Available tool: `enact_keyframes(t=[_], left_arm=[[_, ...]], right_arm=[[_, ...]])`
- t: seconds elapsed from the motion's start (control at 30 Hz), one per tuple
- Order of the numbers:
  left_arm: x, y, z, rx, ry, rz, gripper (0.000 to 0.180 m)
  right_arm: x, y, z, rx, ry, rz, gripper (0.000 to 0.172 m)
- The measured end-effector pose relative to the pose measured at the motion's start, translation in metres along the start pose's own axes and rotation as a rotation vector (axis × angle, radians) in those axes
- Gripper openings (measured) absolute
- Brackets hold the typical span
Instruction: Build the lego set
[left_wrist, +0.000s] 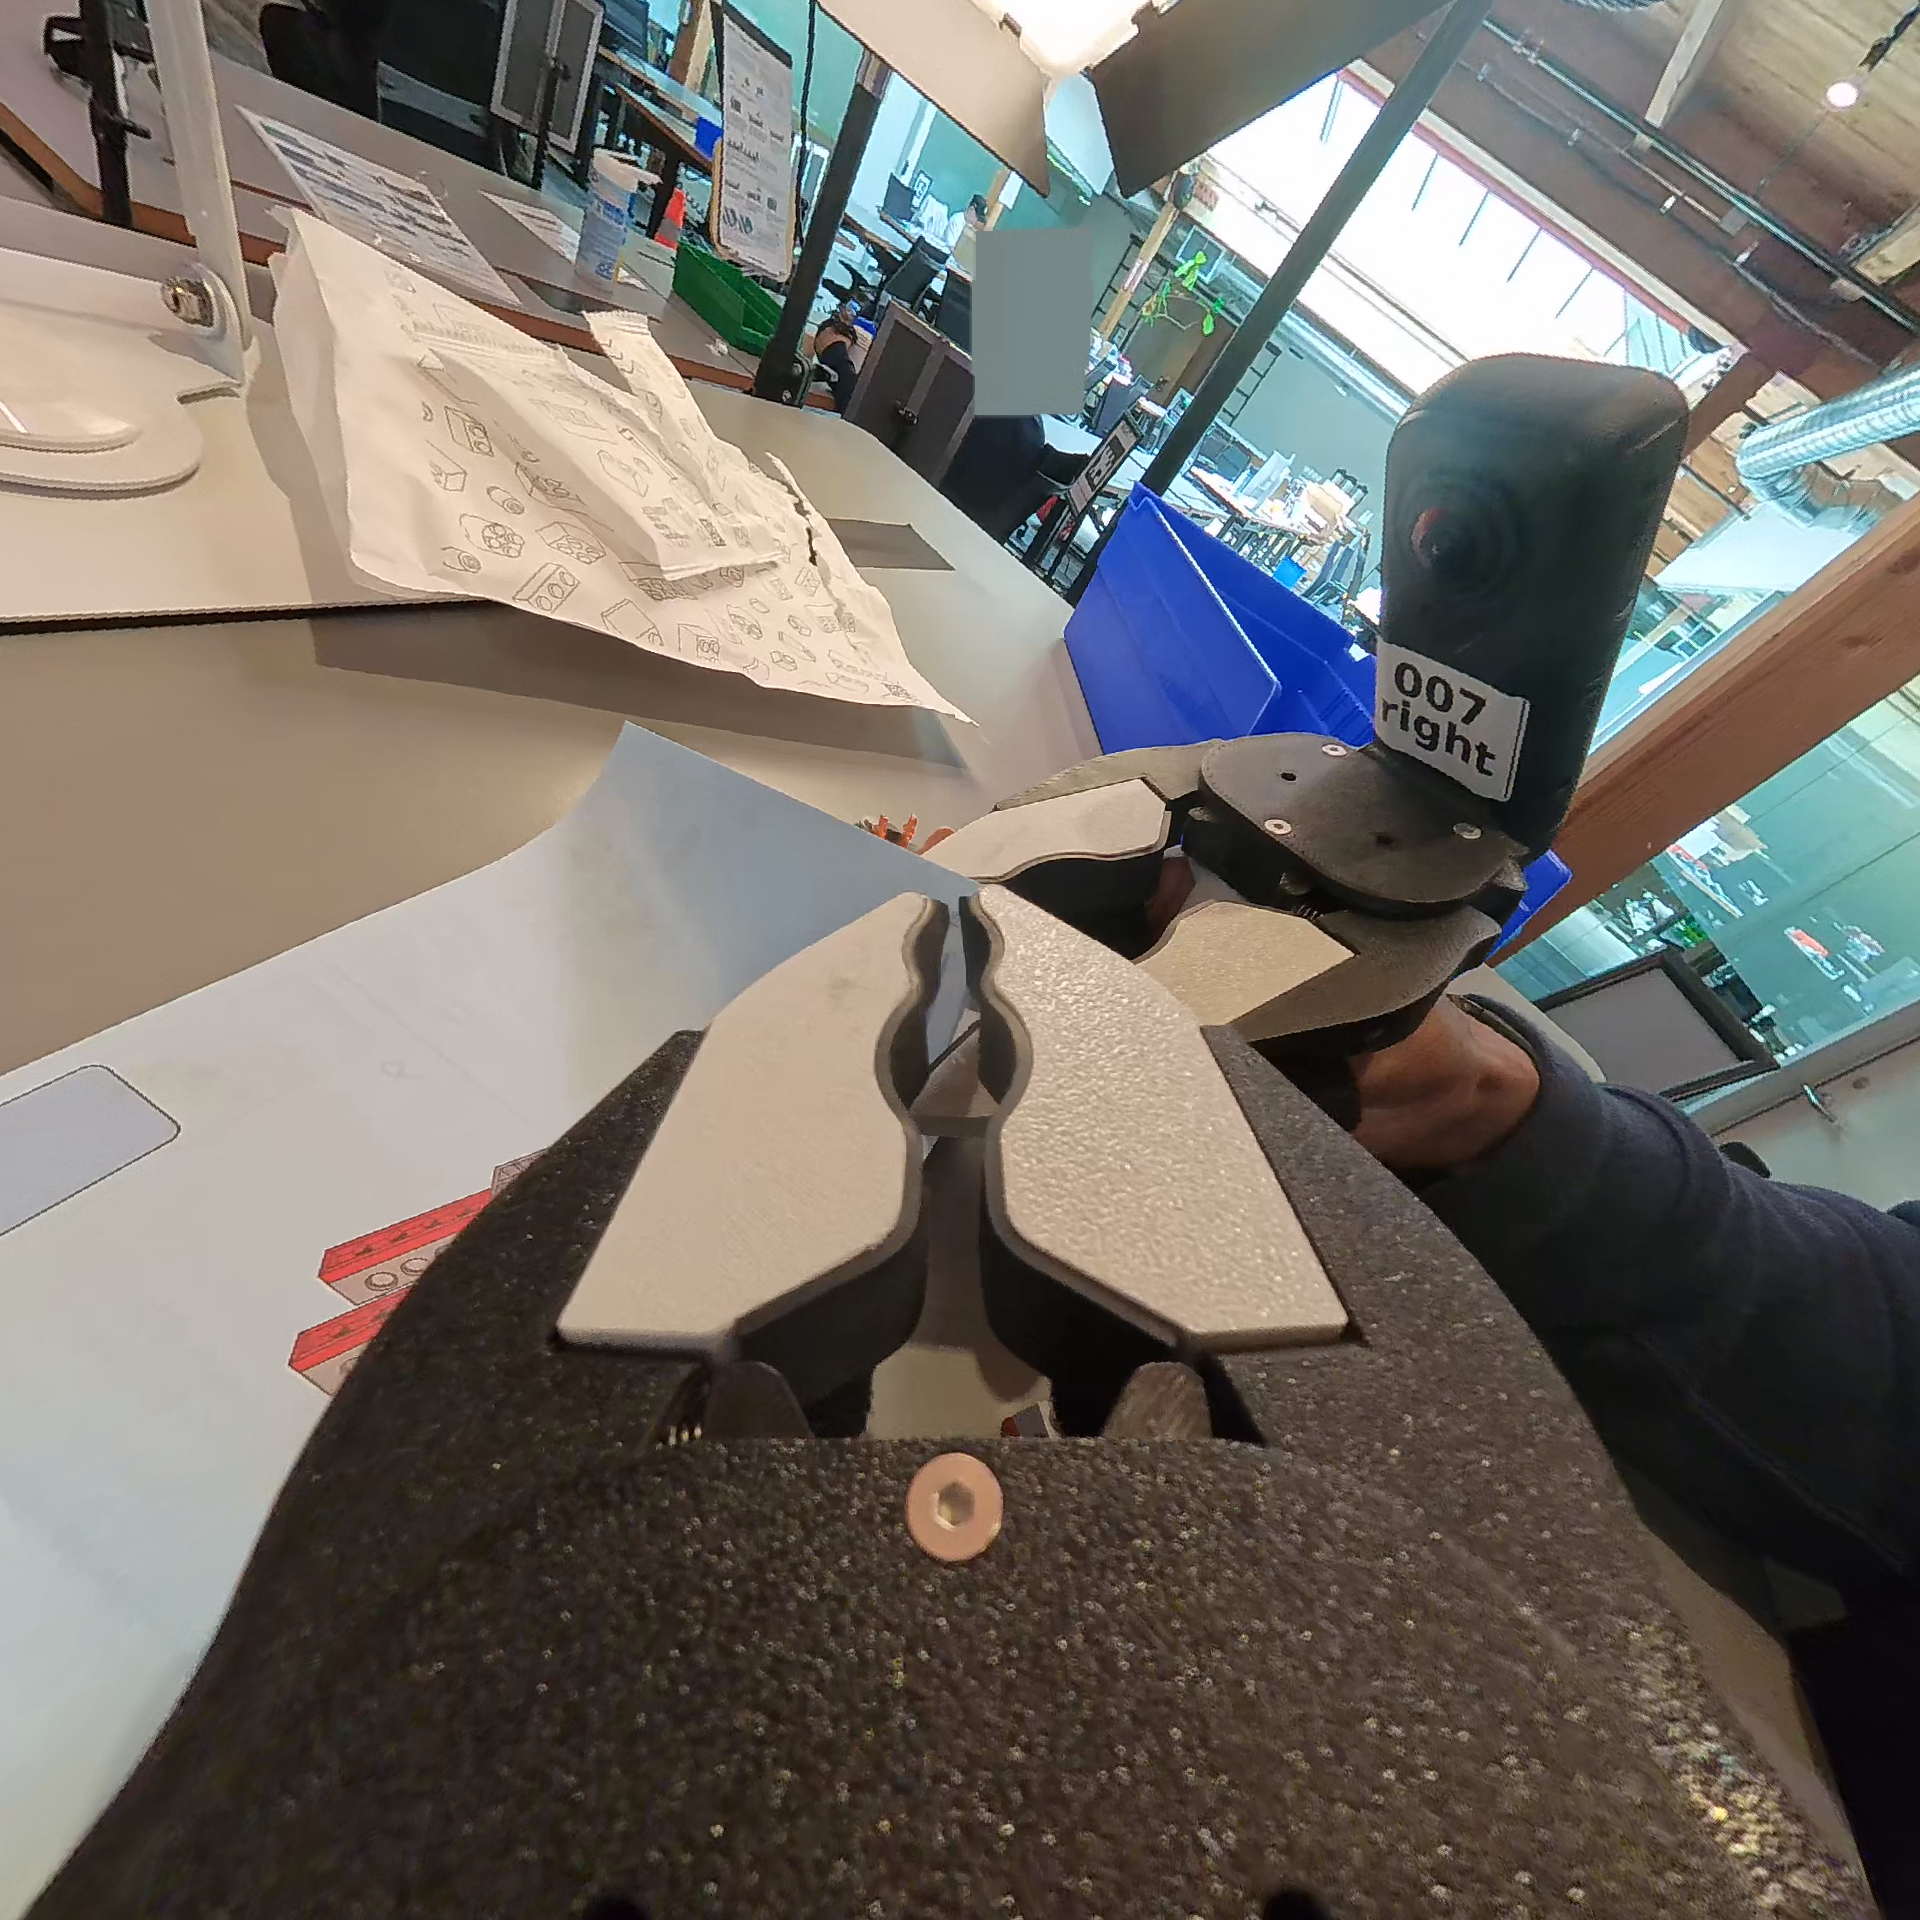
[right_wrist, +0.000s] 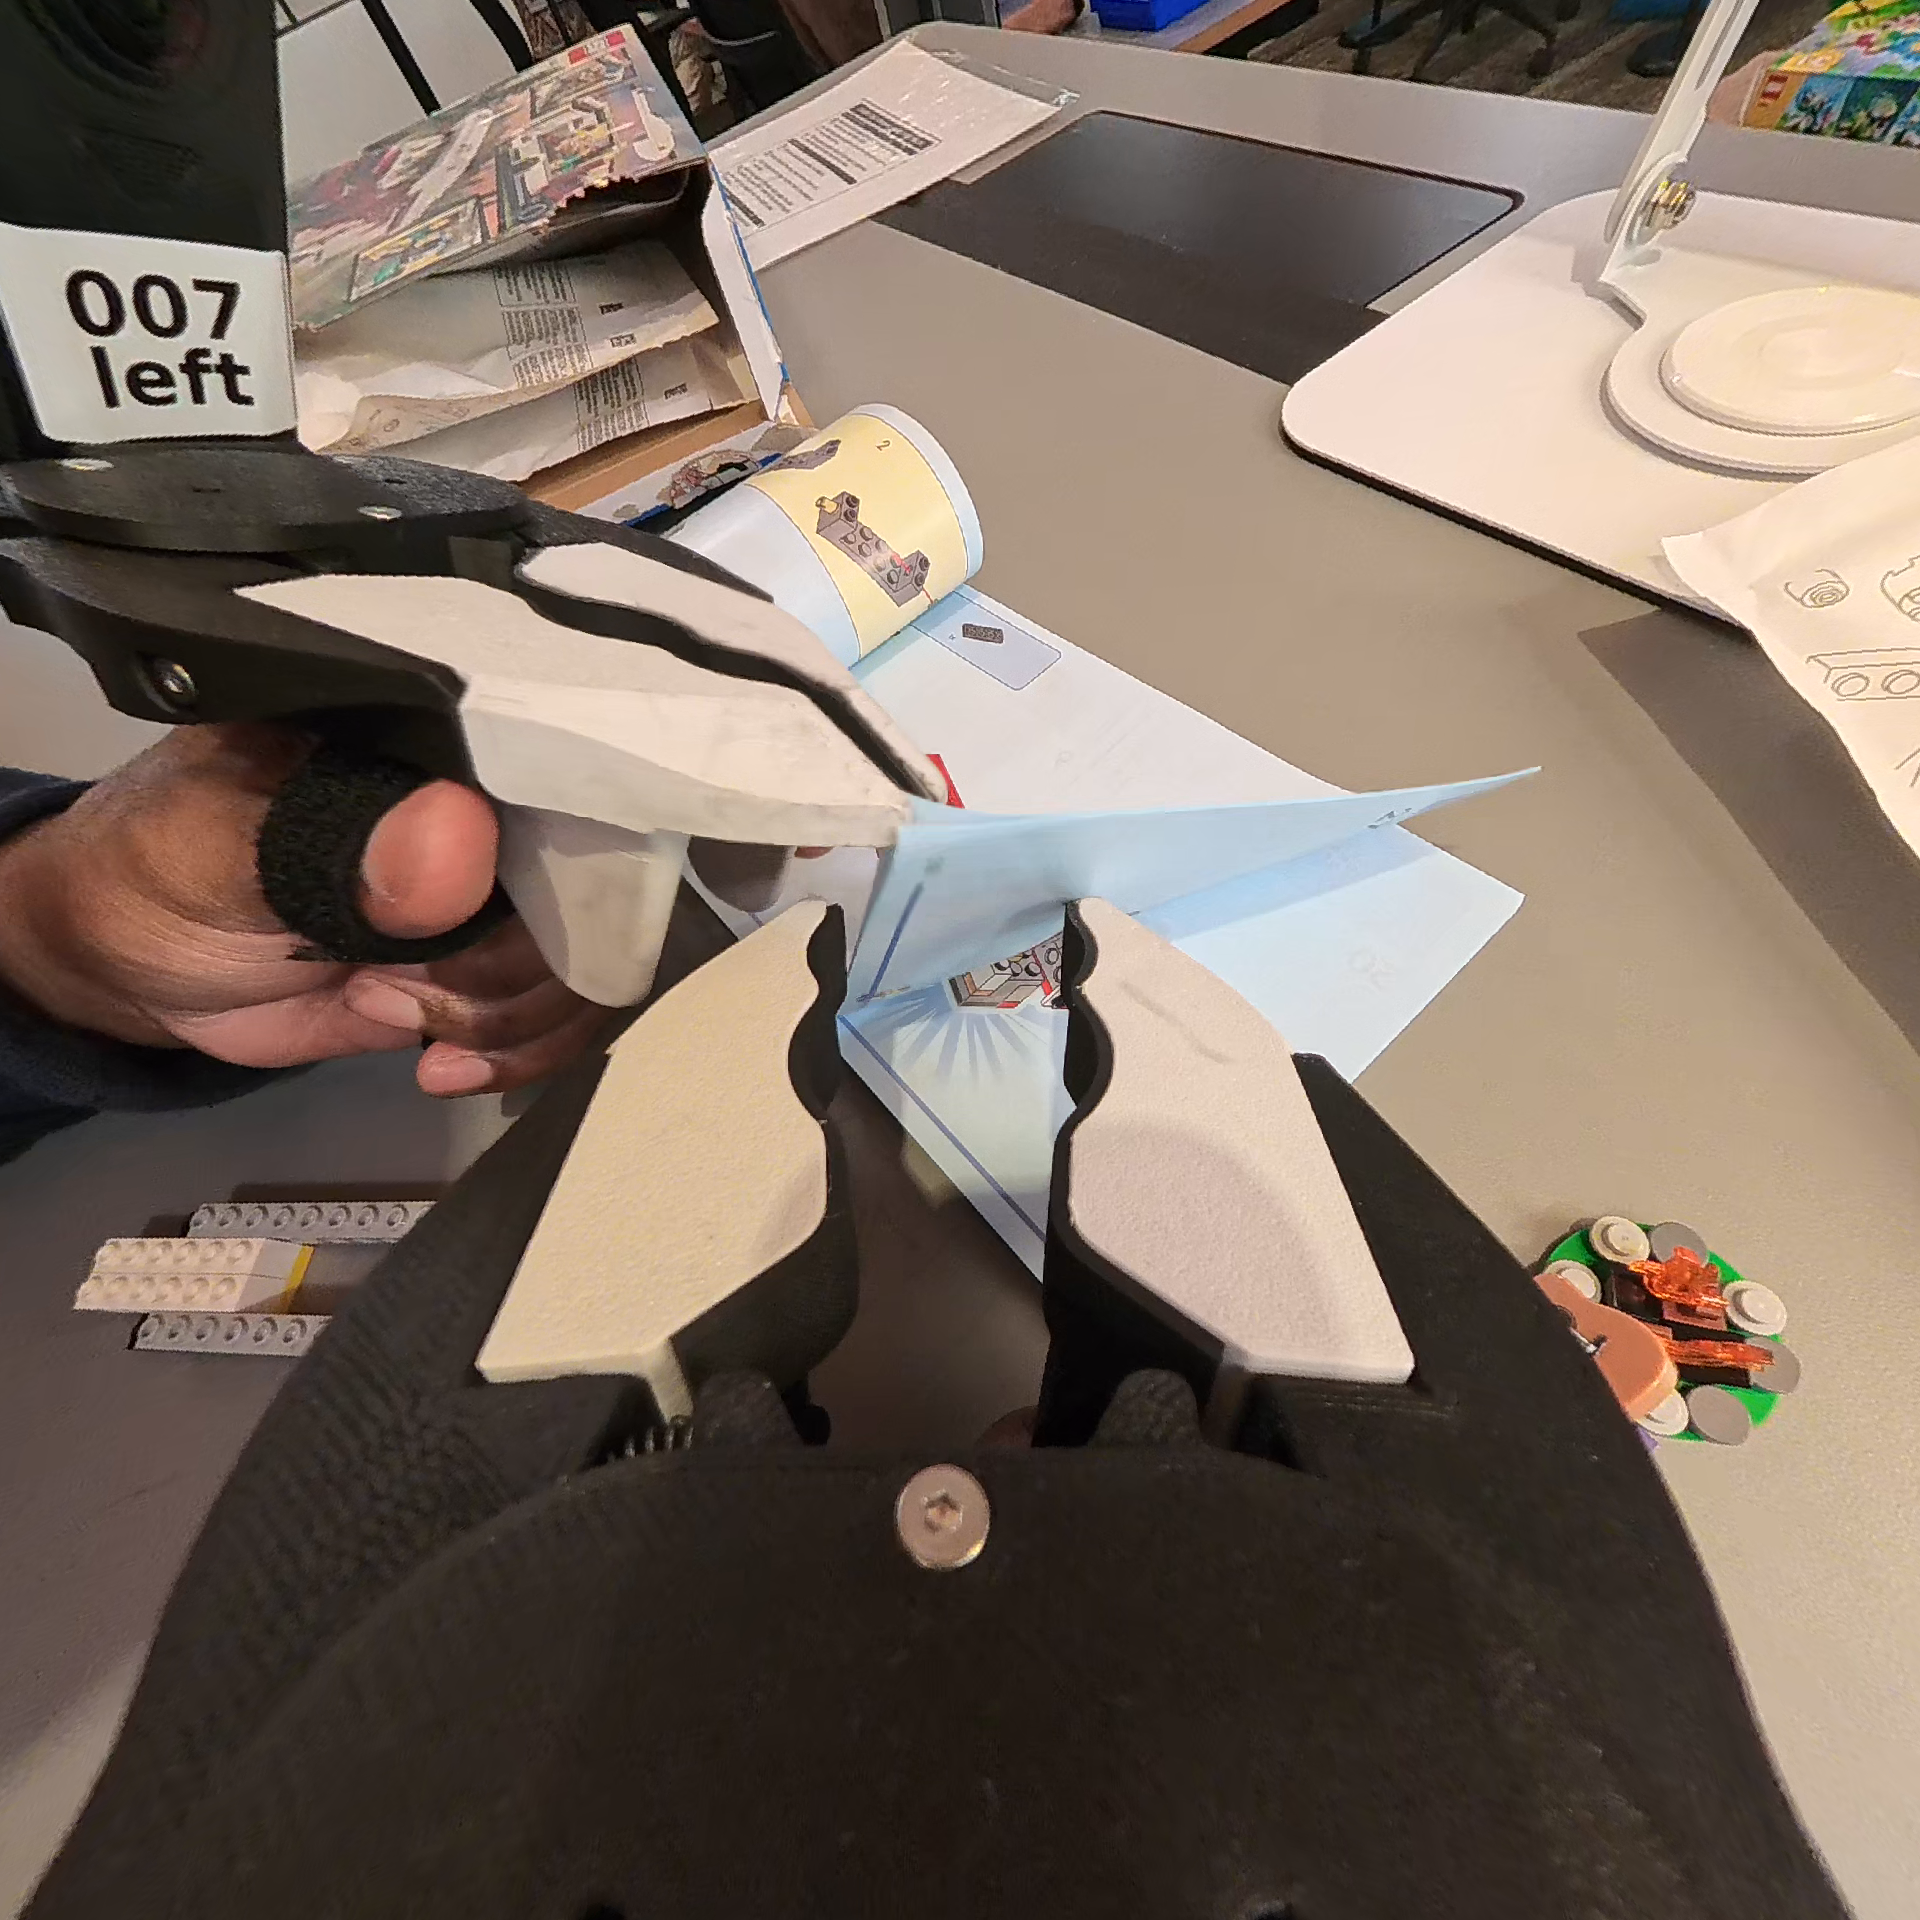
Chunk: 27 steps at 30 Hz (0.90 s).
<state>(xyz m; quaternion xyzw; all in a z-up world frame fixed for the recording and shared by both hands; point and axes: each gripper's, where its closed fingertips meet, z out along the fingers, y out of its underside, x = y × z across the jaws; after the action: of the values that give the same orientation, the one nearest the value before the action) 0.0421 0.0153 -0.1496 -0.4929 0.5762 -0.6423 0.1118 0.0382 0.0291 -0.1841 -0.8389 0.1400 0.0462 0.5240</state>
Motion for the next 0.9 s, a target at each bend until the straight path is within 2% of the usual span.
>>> enact_keyframes(t=[0.47, 0.6, 0.8, 0.9], left_arm=[[-0.001, -0.001, -0.001, 0.008, 0.014, -0.027, 0.0], [-0.003, -0.004, -0.003, 0.027, 0.006, -0.042, 0.0], [-0.005, -0.006, -0.005, 0.049, -0.002, -0.053, 0.0], [-0.005, -0.007, -0.006, 0.054, -0.005, -0.056, 0.0]], right_arm=[[0.0, 0.0, 0.0, 0.002, -0.001, 0.0, 0.04], [0.007, -0.002, -0.005, 0.011, 0.044, -0.054, 0.043], [0.015, -0.036, -0.034, 0.181, 0.12, -0.114, 0.052], [0.008, -0.035, -0.033, 0.158, 0.073, -0.092, 0.048]])
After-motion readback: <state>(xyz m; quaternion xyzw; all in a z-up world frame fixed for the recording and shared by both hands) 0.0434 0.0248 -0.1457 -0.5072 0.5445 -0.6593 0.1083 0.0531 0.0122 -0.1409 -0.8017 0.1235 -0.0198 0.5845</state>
